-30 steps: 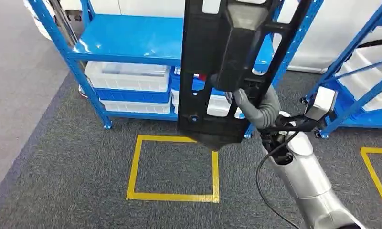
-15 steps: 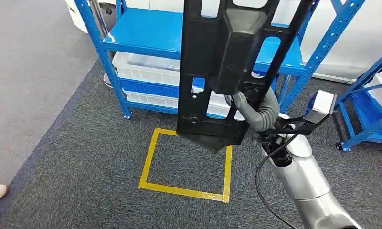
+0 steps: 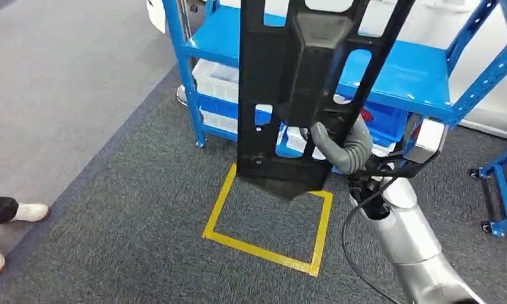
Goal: Take the parts from the cabinet and place them on the table.
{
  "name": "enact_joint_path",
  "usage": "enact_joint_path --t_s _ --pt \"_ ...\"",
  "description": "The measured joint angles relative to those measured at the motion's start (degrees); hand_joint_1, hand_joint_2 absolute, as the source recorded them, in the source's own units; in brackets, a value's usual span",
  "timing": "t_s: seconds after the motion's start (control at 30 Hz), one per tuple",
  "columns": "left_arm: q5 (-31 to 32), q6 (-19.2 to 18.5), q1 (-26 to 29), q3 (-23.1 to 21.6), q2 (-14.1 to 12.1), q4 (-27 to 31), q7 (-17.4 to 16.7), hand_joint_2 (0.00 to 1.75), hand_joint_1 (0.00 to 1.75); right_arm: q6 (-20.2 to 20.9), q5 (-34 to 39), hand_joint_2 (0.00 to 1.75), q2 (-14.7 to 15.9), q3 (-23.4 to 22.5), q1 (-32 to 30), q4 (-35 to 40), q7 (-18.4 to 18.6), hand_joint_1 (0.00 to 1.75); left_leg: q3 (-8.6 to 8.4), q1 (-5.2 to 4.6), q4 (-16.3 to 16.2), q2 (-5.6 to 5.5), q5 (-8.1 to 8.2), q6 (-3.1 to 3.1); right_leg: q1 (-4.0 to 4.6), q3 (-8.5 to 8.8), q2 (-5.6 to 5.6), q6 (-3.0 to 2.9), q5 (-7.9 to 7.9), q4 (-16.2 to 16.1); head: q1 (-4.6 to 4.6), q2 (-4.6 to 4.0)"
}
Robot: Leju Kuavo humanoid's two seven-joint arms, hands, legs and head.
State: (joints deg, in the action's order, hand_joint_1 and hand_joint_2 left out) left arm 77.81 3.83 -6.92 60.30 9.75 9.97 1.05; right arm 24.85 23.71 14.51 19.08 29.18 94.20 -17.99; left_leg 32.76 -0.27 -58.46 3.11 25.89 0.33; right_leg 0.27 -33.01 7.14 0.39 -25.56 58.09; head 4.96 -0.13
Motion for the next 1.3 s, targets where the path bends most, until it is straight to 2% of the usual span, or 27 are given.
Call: enact_joint_path --t_s 0.03,0.07,0.1,0.13,0.17,0.23,0.3,0.37,0.4,0.43,0.53,0.57,0.6,0.63,0.7,0.73,0.77,0.83,0.87,0.9,0.93,1.07,1.13,1.17,1.23,1.27,1.3 --pt "0.0 0.0 0.12 0.0 0.0 0.0 -0.02 1.75 0.0 0.07 0.0 1.75 -0.18 0.09 0.07 0.0 0.0 1.75 0.09 -0.05 0.26 -0.73 -0.3 0.49 -0.02 0.04 0.7 0.37 0.02 0.02 0.02 0.0" --pt "0.0 0.0 0.2 0.0 0.0 0.0 -0.02 1.75 0.0 0.09 -0.02 1.75 -0.18 0.09 0.1 0.0 0.0 1.75 -0.2 0.34 0.82 -1.26 -0.78 1.09 -0.3 -0.14 0.02 0.82 -0.64 0.44 0.0 0.0" --pt "0.0 0.0 0.17 0.0 0.0 0.0 -0.02 1.75 0.0 0.13 -0.07 1.75 -0.28 0.09 0.12 0.0 0.02 1.75 -0.03 0.3 0.94 -1.84 -1.03 1.39 -0.62 -0.8 -3.42 1.07 -2.21 2.24 0.0 0.0" --pt "0.0 0.02 0.02 0.0 0.0 0.0 -0.02 1.75 0.0 0.13 -0.04 1.75 -0.39 0.04 0.15 0.0 0.0 1.75 0.23 0.31 0.94 -2.29 -1.21 1.64 -0.68 -2.61 -5.46 1.12 -4.57 6.15 0.0 0.0" --pt "0.0 0.09 -0.08 0.0 0.0 0.0 0.0 1.75 0.0 0.09 -0.07 1.75 -0.39 0.02 0.11 -0.04 0.0 1.75 0.41 0.26 0.93 -3.01 -1.34 1.82 -0.71 -5.02 -6.35 1.23 -7.01 11.42 0.0 0.0" --pt "-0.07 0.09 0.03 0.0 0.0 0.0 0.0 1.75 0.0 0.11 -0.09 1.75 -0.39 0.02 -0.12 -0.17 0.0 1.75 0.74 0.12 0.75 -4.43 -1.53 1.81 -0.69 -8.39 -6.75 1.29 -9.02 18.4 0.0 0.0" --pt "-0.22 0.09 0.26 0.0 0.0 0.0 0.04 1.75 0.0 0.11 -0.13 1.75 -0.39 0.05 -0.13 -0.17 0.02 1.75 0.8 0.11 0.49 -5.94 -1.57 1.73 -0.72 -6.79 -6.86 1.1 -5.7 14.97 0.0 0.0" --pt "-0.33 0.09 0.17 0.0 0.0 0.0 0.18 1.75 0.0 0.11 -0.13 1.75 -0.39 0.02 0.07 -0.15 0.02 1.75 0.8 0.17 0.03 -7.35 -1.42 1.49 -1.05 -1.85 -8.72 0.88 -0.38 4.86 0.0 0.0" --pt "-0.33 0.09 0.15 0.0 0.02 0.0 0.26 1.75 0.0 0.16 -0.15 1.75 -0.42 0.02 0.14 -0.18 0.02 1.75 1.08 0.18 -0.09 -7.87 -1.41 1.22 -1.32 -0.57 -11.44 0.66 -0.57 2.23 0.0 0.0" --pt "-0.35 0.09 -0.01 0.0 0.02 0.0 0.35 1.75 0.0 0.18 -0.15 1.75 -0.55 0.0 0.16 -0.11 0.0 1.75 1.61 -0.05 -0.59 -8.62 -1.51 0.8 -1.27 -0.24 -11.63 0.59 -0.75 0.78 0.0 0.0" --pt "-0.42 0.15 0.17 0.0 0.02 0.0 0.42 1.75 0.0 0.24 -0.18 1.75 -0.55 0.02 0.24 -0.11 0.11 1.75 2.37 0.43 -0.11 -10.26 -2.18 -0.34 -0.88 -0.66 -9.97 0.12 -0.59 0.99 0.0 0.0" --pt "-0.42 0.15 0.13 0.02 0.0 0.0 0.42 1.75 0.0 0.33 -0.17 1.75 -0.55 0.09 0.31 -0.11 0.11 1.75 2.67 0.25 -0.42 -9.94 -1.89 -0.59 -1.49 -0.48 -9.07 -0.44 -0.21 0.26 0.02 0.0" --pt "-0.42 0.15 0.12 0.0 0.0 0.0 0.41 1.75 0.0 0.33 -0.24 1.75 -0.48 0.13 0.41 -0.11 0.24 1.75 3.18 -0.03 -1.86 -6.73 -0.67 -0.79 -1.31 -0.25 -8.41 -0.78 -0.09 -0.03 0.0 0.0" --pt "-0.42 0.17 0.13 0.02 0.0 0.0 0.37 1.75 0.0 0.33 -0.24 1.75 -0.26 0.15 0.59 -0.09 0.24 1.75 4.45 0.02 -4.84 -5.07 1.27 -1.0 -1.18 -0.24 -7.78 -1.15 -0.07 -0.06 0.0 -0.02" --pt "-0.48 0.15 -0.03 0.04 -0.07 0.0 0.52 1.75 0.0 0.31 -0.24 1.75 -0.07 0.15 0.57 -0.11 0.33 1.75 8.46 0.24 -14.37 -4.21 5.78 -1.3 -0.92 -0.25 -6.18 -1.23 -0.12 -0.04 0.02 -0.02" --pt "-0.48 0.13 -0.18 0.07 -0.11 0.0 0.55 1.75 0.0 0.33 -0.24 1.75 -0.07 0.24 0.56 -0.11 0.39 1.75 9.67 0.24 -17.61 -4.21 6.69 -1.44 -0.9 -0.28 -5.33 -1.24 -0.14 0.01 0.02 0.0" --pt "-0.48 0.13 -0.26 0.07 -0.11 0.0 0.55 1.75 0.0 0.33 -0.24 1.75 -0.07 0.33 0.57 -0.11 0.44 1.75 9.5 0.28 -17.91 -4.15 6.24 -1.48 -0.9 -0.27 -4.63 -1.23 -0.15 0.02 0.02 0.0" --pt "-0.48 0.15 -0.14 0.07 -0.11 0.0 0.5 1.75 0.0 0.33 -0.24 1.75 -0.07 0.42 0.59 -0.11 0.46 1.75 5.6 0.42 -11.17 -3.55 2.36 -1.48 -0.9 -0.19 -3.34 -1.12 -0.23 0.07 0.02 0.0" --pt "-0.46 0.15 -0.04 0.07 -0.11 0.0 0.39 1.75 0.0 0.35 -0.24 1.75 -0.07 0.44 0.64 -0.09 0.46 1.75 2.6 0.42 -5.52 -2.22 -0.08 -1.34 -0.89 -0.07 -2.8 -0.95 -0.35 0.17 0.02 0.0" --pt "-0.46 0.2 0.08 0.07 -0.11 0.0 0.39 1.75 0.0 0.33 -0.24 1.75 -0.07 0.42 0.69 -0.09 0.46 1.75 0.7 0.26 -1.28 0.55 -0.66 -1.11 -0.75 -0.04 -2.34 -0.73 -0.48 0.23 0.02 0.0" --pt "-0.44 0.2 0.01 0.07 -0.11 0.0 0.44 1.75 0.0 0.31 -0.24 1.75 -0.07 0.39 0.73 -0.09 0.46 1.75 0.18 -0.61 0.01 1.41 -0.19 -0.67 -0.3 -0.29 -1.83 -0.46 -0.53 0.58 0.02 0.0" --pt "-0.04 0.15 0.37 0.07 -0.11 0.0 0.87 1.75 0.0 0.26 -0.31 1.75 -0.09 0.42 0.75 0.2 0.83 1.75 0.63 -0.46 0.4 -1.17 -0.84 1.22 -0.24 -0.17 0.59 0.61 -0.57 0.38 0.02 0.0" --pt "0.22 0.15 0.31 0.0 -0.07 0.0 0.9 1.75 0.0 0.29 -0.31 1.75 -0.13 0.31 0.74 0.63 0.85 1.75 0.65 -0.05 0.73 -2.09 -1.32 1.88 -0.77 -1.57 -4.7 1.1 -3.32 3.94 0.02 0.0" --pt "0.26 0.22 0.12 -0.02 -0.07 0.0 0.9 1.75 0.0 0.29 -0.29 1.75 -0.15 0.22 0.69 0.68 0.83 1.75 0.73 -0.03 0.73 -2.7 -1.41 2.05 -0.84 -3.55 -6.12 1.21 -5.59 8.23 0.0 0.0" --pt "0.35 0.2 0.02 -0.02 -0.06 0.0 0.9 1.75 0.0 0.16 -0.28 1.75 -0.15 0.18 0.24 0.68 0.85 1.75 0.89 -0.12 0.67 -4.01 -1.51 2.18 -0.88 -7.83 -6.8 1.38 -8.96 17.04 0.0 0.0" --pt "0.35 0.2 0.1 -0.02 -0.07 0.0 0.9 1.75 0.0 0.07 -0.28 1.75 -0.15 0.18 -0.06 0.68 0.87 1.75 0.96 -0.12 0.55 -4.83 -1.56 2.16 -0.89 -8.75 -6.84 1.4 -8.69 18.6 0.0 0.0" --pt "0.35 0.22 0.16 -0.02 -0.07 0.0 0.87 1.75 0.0 0.05 -0.31 1.75 -0.15 0.18 -0.18 0.68 0.92 1.75 0.98 -0.12 0.39 -5.55 -1.57 2.14 -0.94 -8.07 -6.87 1.35 -7.0 16.97 0.0 0.0"
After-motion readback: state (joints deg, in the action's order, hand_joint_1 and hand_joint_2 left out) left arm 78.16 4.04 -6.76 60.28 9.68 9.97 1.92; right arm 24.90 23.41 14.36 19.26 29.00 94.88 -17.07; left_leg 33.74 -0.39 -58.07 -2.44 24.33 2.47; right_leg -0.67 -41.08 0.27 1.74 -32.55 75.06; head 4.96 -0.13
